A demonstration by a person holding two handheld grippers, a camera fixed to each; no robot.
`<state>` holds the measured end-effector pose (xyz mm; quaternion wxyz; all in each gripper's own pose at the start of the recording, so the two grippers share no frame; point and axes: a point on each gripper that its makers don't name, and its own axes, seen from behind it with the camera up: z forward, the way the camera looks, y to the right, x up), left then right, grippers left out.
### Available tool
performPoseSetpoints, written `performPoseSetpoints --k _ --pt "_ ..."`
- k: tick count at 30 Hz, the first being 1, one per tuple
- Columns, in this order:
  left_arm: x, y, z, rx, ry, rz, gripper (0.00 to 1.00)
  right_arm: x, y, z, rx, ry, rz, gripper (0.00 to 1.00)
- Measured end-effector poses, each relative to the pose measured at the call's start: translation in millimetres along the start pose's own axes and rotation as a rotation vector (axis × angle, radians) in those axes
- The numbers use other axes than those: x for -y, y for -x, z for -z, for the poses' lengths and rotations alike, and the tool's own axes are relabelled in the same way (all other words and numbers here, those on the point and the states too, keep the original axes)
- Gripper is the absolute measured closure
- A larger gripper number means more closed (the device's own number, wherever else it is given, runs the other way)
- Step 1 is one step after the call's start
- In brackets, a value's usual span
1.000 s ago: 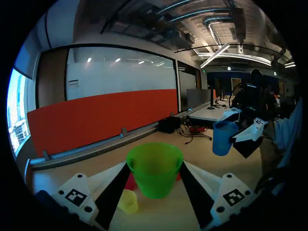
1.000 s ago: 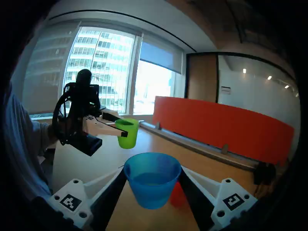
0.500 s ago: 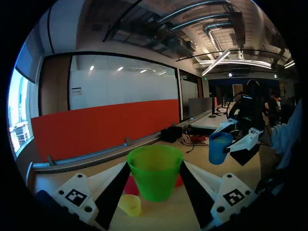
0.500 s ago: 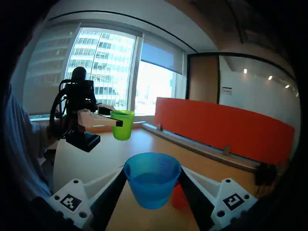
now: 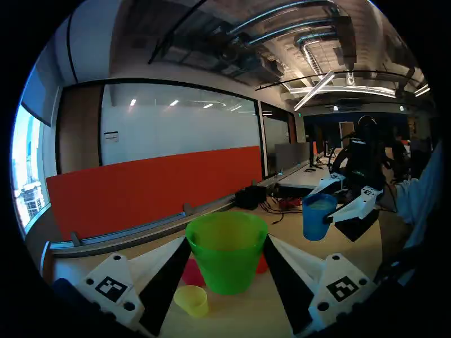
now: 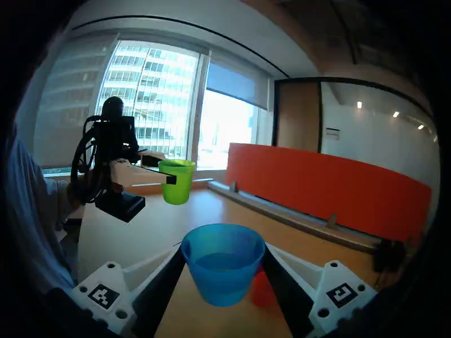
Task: Pour water
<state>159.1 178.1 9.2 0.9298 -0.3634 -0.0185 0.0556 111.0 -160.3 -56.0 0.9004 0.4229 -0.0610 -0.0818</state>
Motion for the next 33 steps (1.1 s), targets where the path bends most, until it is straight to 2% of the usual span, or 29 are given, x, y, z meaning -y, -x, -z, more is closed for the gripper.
performPoseSetpoints --k 18,33 --pt "-5.2 6.1 4.7 0.005 0.01 -0.003 0.14 2.3 -6.5 -2.1 -0.006 -0.014 0.015 0.08" --pt "-20.8 28.9 7.1 0.02 0.036 0.027 0.14 9.0 -35.5 -19.0 -0.037 -0.056 0.044 0.08"
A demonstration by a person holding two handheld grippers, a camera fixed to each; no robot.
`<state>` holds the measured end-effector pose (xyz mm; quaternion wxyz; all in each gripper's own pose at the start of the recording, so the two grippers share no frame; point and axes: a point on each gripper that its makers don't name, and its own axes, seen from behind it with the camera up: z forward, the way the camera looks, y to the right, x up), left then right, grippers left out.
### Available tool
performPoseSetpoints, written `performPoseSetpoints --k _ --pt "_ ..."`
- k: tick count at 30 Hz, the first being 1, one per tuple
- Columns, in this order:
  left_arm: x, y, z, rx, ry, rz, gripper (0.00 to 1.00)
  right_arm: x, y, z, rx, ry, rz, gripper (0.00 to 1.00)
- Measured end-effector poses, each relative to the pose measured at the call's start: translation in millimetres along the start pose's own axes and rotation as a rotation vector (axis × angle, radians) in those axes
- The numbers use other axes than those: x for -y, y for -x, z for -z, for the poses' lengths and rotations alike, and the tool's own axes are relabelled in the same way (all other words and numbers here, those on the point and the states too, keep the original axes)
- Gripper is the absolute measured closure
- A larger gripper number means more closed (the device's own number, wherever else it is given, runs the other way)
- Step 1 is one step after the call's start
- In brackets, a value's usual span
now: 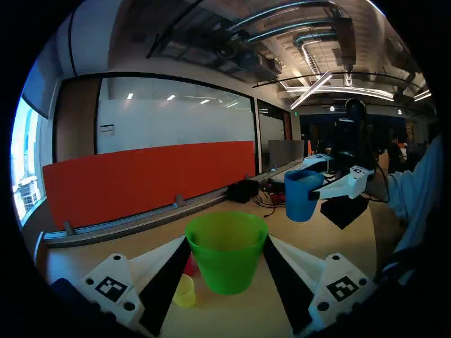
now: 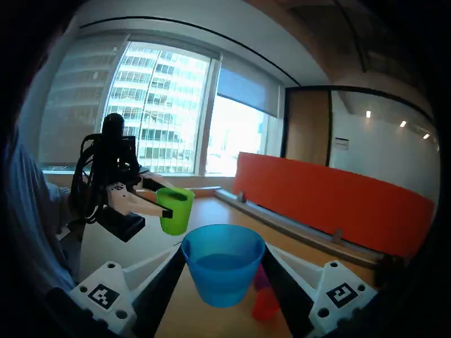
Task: Pour water
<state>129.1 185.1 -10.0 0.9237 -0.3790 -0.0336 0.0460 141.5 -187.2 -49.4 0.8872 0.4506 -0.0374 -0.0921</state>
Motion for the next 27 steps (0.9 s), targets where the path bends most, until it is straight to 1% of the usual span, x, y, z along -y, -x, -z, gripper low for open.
performPoseSetpoints --k 6,15,21,27 --pt "-4.3 3.3 1.6 -0.005 0.003 0.008 0.14 4.5 -12.8 -8.9 -0.014 -0.025 0.007 0.08" --pt "-11.0 5.3 4.3 -0.007 0.016 0.003 0.14 1.1 -24.3 -17.8 -0.027 -0.026 0.041 0.08" --pt "-18.9 6.0 4.2 -0.007 0.031 0.0 0.14 -4.0 -34.3 -23.0 -0.035 -0.021 0.089 0.08" --pt "-26.9 9.8 2.1 -0.001 0.053 0.017 0.14 -8.4 -43.7 -26.7 -0.038 -0.013 0.155 0.08"
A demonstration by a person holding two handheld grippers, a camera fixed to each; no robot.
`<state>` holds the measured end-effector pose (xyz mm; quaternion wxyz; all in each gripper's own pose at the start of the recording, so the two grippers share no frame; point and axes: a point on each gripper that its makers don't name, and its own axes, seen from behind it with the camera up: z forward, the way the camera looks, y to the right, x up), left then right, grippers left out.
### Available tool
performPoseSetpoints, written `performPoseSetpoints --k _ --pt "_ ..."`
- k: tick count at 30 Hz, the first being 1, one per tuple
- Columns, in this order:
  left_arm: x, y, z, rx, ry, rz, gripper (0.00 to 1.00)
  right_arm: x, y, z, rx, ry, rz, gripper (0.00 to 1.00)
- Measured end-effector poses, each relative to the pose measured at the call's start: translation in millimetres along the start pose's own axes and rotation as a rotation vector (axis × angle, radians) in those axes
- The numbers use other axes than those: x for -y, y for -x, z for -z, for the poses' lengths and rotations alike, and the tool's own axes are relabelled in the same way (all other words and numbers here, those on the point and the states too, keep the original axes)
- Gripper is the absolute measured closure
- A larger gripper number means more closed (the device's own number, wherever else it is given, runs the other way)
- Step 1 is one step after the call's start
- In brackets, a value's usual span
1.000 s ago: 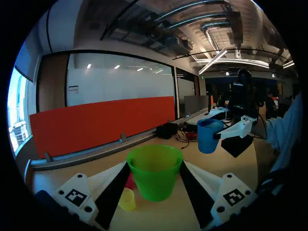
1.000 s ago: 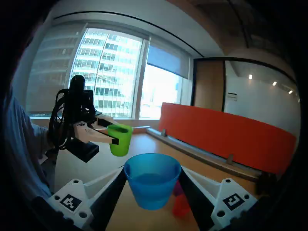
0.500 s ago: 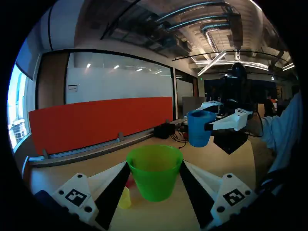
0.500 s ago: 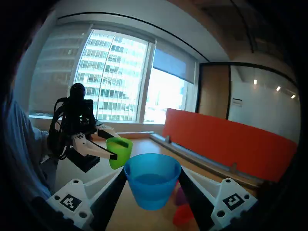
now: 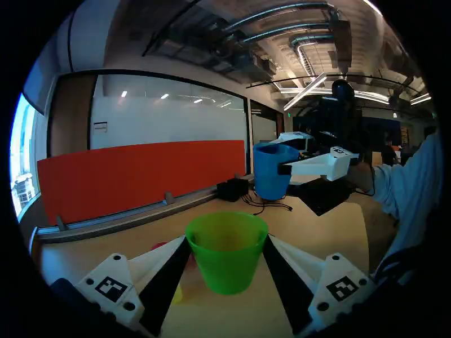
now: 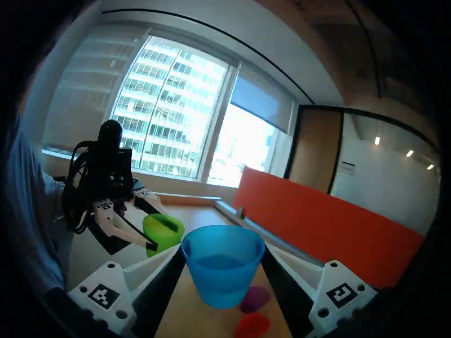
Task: Pour water
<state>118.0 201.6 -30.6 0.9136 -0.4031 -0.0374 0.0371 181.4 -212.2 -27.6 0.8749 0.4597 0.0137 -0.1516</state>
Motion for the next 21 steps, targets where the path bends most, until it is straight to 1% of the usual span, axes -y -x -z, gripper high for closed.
performPoseSetpoints --k 6,15,21 --pt "-5.4 3.6 -2.5 -0.001 0.011 0.004 0.13 -6.9 -9.9 -2.9 -0.004 0.009 0.069 0.08" --pt "-17.1 8.7 -9.3 -0.005 0.037 0.016 0.13 -17.3 -25.1 -7.7 -0.01 0.017 0.163 0.08" --pt "-25.1 10.0 -12.9 -0.006 0.054 0.018 0.13 -24.8 -34.4 -12.3 -0.006 0.024 0.237 0.08"
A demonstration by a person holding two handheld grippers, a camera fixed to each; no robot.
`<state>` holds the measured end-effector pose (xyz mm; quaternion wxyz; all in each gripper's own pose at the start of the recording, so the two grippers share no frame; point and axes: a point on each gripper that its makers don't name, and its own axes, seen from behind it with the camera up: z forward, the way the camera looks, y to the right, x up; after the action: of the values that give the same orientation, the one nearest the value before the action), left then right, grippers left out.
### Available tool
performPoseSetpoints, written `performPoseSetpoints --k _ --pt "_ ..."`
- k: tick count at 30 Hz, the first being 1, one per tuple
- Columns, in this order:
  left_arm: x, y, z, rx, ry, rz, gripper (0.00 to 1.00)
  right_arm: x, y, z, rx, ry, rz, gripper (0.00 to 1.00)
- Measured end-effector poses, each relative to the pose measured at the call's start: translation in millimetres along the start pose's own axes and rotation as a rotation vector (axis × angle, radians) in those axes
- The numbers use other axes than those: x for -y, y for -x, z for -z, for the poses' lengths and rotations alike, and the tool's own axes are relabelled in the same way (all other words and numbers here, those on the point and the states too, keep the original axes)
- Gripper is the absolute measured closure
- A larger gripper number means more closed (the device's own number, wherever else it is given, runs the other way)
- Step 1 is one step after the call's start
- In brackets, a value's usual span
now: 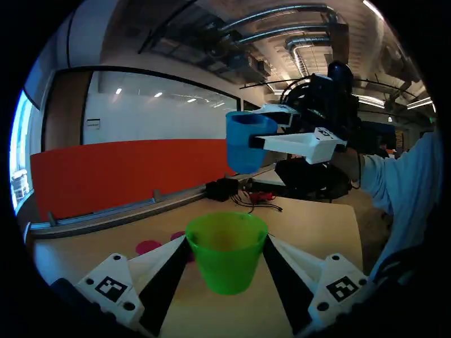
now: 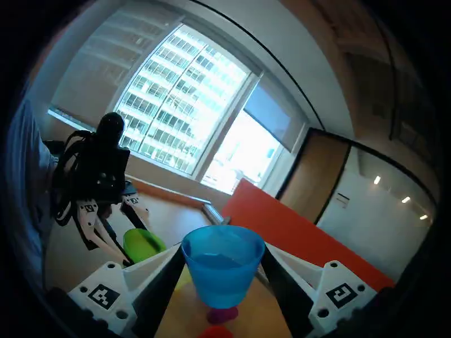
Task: Pour water
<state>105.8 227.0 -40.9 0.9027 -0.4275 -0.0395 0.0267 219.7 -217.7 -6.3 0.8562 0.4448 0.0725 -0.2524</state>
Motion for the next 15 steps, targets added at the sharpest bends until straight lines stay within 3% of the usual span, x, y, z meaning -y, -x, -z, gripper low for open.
performPoseSetpoints --k 15 --pt "-15.1 -4.3 -10.4 -0.009 0.041 -0.016 0.13 -18.1 -15.9 -10.7 0.01 0.017 0.193 0.08"
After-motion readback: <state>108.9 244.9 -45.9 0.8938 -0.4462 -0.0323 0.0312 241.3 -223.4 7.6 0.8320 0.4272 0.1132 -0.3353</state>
